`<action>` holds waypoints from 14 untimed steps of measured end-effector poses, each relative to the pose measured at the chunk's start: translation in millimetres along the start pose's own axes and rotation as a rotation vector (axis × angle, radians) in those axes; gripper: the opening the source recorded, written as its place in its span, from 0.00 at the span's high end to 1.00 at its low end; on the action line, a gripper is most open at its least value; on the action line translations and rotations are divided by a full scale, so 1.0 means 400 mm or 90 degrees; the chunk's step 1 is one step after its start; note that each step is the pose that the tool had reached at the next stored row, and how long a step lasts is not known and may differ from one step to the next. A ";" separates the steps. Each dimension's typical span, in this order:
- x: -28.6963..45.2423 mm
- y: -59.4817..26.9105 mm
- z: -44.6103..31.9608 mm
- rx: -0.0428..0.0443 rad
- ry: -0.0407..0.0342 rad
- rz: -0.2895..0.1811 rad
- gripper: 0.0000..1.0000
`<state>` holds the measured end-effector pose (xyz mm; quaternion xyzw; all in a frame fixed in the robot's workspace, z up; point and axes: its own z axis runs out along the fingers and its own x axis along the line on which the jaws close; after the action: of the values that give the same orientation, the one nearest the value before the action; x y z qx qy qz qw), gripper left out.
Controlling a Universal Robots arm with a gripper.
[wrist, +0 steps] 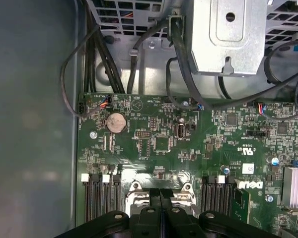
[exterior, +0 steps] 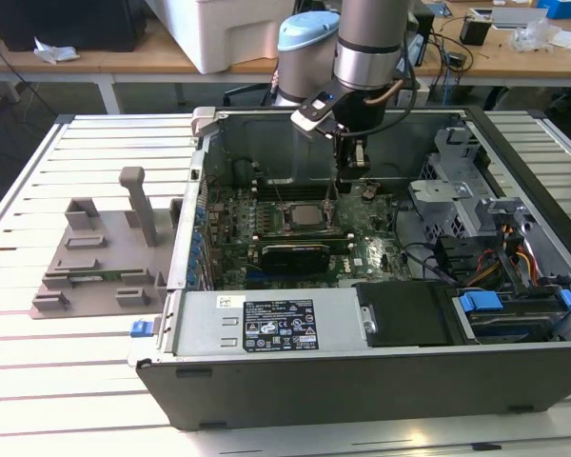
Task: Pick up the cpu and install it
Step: 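Close the cpu cover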
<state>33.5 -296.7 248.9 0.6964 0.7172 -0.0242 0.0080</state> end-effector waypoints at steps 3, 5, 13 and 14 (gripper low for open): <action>0.000 -0.008 0.000 0.0000 0.0000 0.000 0.89; 0.000 -0.012 0.000 0.0000 0.0000 0.000 0.89; 0.001 -0.029 0.001 0.0000 0.0000 0.000 0.89; 0.001 -0.031 0.001 0.0000 0.0000 0.000 0.89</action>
<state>21.2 -296.7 248.9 0.6964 0.7172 -0.0241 0.0080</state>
